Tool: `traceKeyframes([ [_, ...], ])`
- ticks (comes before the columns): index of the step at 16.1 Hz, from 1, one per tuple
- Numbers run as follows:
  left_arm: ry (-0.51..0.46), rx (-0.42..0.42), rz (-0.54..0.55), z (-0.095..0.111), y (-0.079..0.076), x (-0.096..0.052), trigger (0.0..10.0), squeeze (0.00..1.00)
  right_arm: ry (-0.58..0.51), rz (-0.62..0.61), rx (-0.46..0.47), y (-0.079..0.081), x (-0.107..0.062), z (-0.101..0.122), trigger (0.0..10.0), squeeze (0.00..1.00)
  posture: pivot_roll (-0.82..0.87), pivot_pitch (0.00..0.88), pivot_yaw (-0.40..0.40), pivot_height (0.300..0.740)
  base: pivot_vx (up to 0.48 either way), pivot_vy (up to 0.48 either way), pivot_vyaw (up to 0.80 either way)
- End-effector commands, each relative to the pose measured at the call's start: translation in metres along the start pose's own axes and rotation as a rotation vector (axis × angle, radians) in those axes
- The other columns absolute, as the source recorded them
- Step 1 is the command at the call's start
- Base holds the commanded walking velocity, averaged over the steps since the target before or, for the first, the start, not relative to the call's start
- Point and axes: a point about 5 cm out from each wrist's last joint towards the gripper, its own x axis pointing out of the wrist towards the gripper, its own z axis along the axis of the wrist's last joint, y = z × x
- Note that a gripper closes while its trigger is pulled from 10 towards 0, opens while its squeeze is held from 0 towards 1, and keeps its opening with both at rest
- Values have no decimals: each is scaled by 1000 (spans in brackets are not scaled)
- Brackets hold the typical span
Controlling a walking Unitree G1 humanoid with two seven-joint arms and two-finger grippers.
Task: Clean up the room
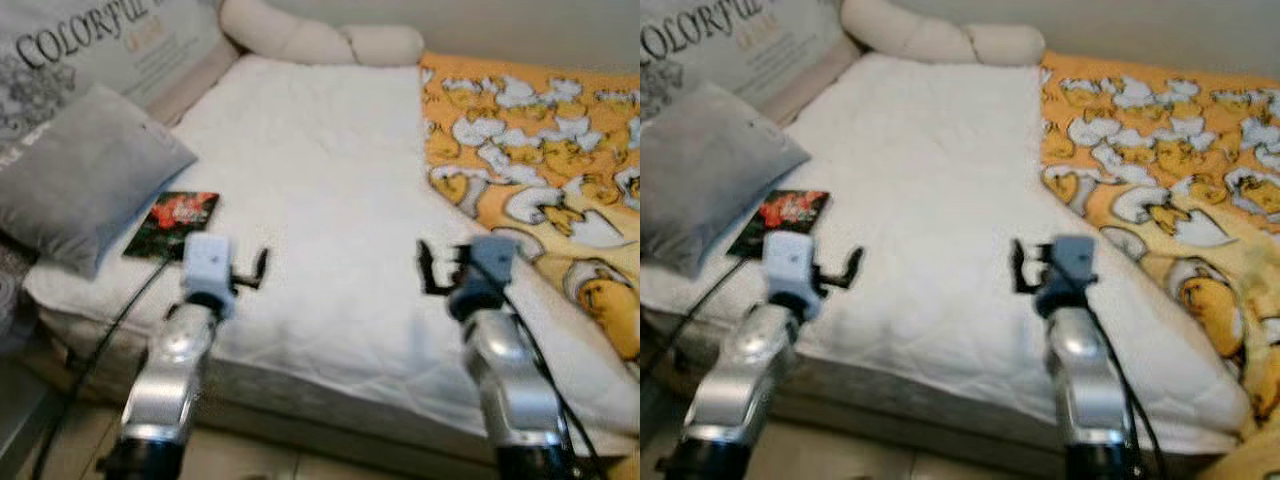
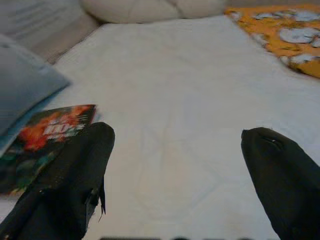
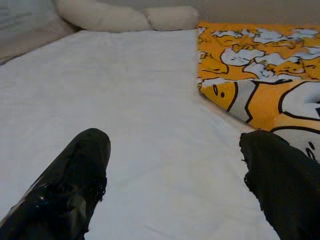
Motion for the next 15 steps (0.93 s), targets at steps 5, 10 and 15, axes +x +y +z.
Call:
traceKeyframes([
  [5,-12,9,-14,3,-6,4,10000,0,22,-25,-28,-8,1,-3,10000,1000,16,0,41,740,0,-480,0],
  [10,-2,19,-23,0,-6,5,10000,0,23,-21,-36,-7,2,-3,10000,1000,16,0,42,740,0,-288,0],
  [15,0,37,-68,-1,-9,3,10000,0,42,-38,-35,-10,2,-6,10000,1000,18,0,44,740,0,0,0],
])
